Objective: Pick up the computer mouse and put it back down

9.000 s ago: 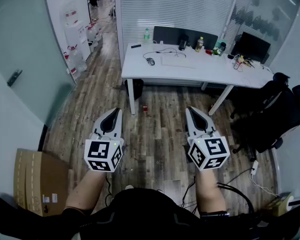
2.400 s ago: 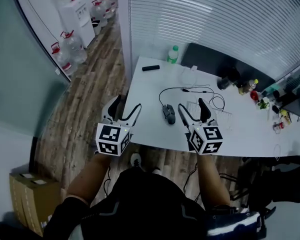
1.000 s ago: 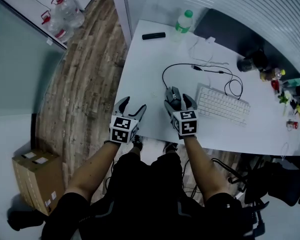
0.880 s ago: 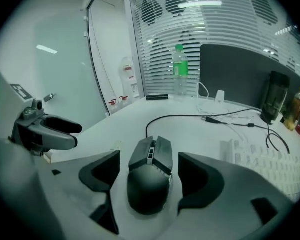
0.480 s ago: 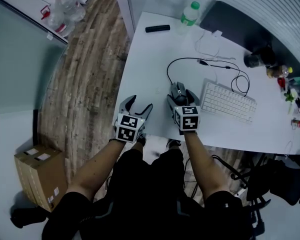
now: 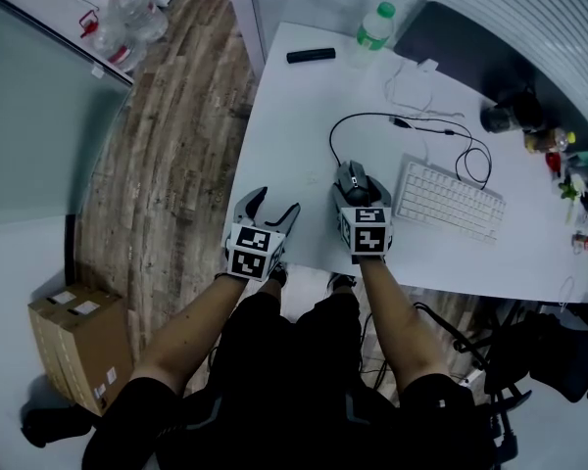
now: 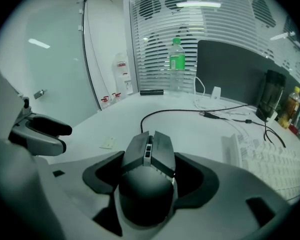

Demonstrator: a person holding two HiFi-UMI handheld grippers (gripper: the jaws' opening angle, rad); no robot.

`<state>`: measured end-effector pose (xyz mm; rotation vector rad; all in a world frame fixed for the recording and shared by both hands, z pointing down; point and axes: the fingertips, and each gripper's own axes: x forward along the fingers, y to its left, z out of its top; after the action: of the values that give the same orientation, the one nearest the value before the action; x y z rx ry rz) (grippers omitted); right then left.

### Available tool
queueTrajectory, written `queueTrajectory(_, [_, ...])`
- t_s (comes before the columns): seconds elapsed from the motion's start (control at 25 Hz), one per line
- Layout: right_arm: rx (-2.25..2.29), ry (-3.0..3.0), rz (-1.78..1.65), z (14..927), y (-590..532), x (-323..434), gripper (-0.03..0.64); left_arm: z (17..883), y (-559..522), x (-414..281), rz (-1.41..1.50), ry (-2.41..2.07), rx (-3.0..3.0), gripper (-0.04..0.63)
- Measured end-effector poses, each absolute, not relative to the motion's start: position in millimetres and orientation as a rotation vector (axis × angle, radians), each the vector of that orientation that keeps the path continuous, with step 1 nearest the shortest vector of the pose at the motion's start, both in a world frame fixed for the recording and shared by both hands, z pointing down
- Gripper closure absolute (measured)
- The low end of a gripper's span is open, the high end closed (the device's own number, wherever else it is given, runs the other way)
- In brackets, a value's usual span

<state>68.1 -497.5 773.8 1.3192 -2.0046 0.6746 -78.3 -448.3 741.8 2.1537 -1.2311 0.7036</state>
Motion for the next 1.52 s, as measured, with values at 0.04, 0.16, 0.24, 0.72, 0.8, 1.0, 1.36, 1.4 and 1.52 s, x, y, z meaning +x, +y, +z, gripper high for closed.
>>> queueTrajectory(0.04, [1.323,-1.998,0.682,774,-498,69,0.319,741,-449,-77,0.7,-1.231,2.156,0.27])
queueTrajectory(0.16, [1.327,-1.99,0.694,774,-500,69,0.319,733,-454,-78,0.69,-1.235,2.175,0.27])
queueTrajectory(0.24, [1.327,-2.005,0.698,768,-499,66,0.321,726,-456,-80,0.693,-1.241,2.187,0.271])
queueTrajectory(0.72, [1.323,-2.156,0.689,671,-492,52,0.321,648,-477,-75,0.555,-1.265,2.303,0.27])
queueTrajectory(0.8, [1.324,-2.174,0.682,653,-490,53,0.321,632,-482,-71,0.536,-1.273,2.33,0.27])
queueTrajectory(1.0, [1.35,-2.227,0.659,613,-488,59,0.321,600,-488,-58,0.482,-1.255,2.389,0.27])
queueTrajectory(1.36, [1.438,-2.238,0.618,572,-484,74,0.321,562,-496,-43,0.423,-1.229,2.472,0.27])
queueTrajectory(1.4, [1.448,-2.237,0.617,569,-483,76,0.321,558,-497,-40,0.418,-1.223,2.482,0.27])
queueTrajectory(1.52, [1.486,-2.229,0.621,558,-479,85,0.321,550,-498,-31,0.411,-1.194,2.512,0.27])
